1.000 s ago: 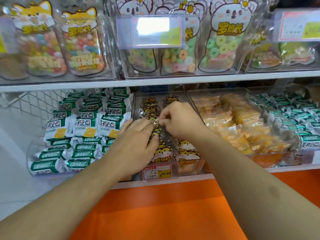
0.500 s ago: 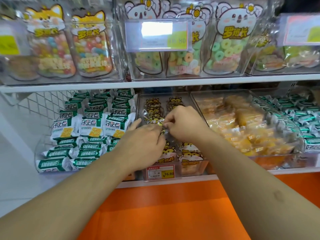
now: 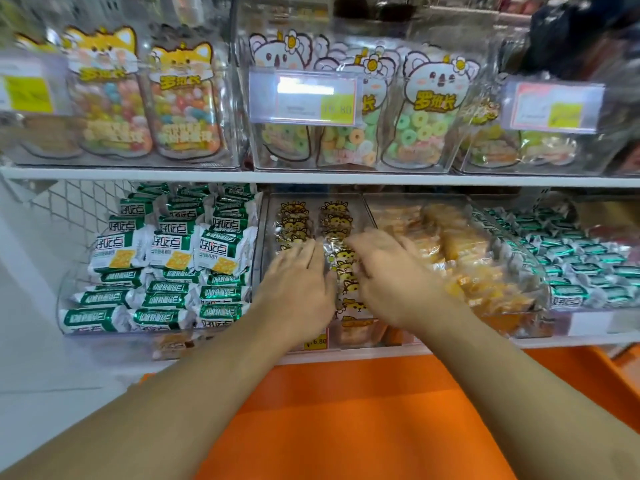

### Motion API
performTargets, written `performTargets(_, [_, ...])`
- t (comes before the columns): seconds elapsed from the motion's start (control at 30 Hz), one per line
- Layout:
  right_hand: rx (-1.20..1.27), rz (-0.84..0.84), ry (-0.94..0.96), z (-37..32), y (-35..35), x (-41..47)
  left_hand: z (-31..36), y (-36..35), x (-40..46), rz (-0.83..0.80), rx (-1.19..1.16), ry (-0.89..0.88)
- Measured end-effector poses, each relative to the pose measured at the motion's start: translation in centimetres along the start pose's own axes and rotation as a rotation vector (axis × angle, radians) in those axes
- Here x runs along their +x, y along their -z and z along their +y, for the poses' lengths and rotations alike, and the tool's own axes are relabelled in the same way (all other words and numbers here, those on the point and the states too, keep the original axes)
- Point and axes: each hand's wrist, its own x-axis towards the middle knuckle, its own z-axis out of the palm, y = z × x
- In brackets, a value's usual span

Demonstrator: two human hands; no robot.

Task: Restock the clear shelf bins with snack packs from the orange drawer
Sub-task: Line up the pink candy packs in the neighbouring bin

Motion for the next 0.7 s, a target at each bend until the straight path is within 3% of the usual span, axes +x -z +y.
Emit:
performTargets(0.2, [0.153,-0.025,0.065,1.3,-1.3,-2.8,-0.6,-0.5,-0.1,-0.041,0.089,-0.036])
performTargets(0.47, [0.112,0.114,0.058,1.9,-2.0,-2.6,-1.7,0.4,-0.4,-0.098,0.191,-0.104])
performTargets(0.7, [0.035,0.060,0.066,2.0,-1.6,-2.2,-2.0,1.7,-0.2,-0.216,0.141,-0.113])
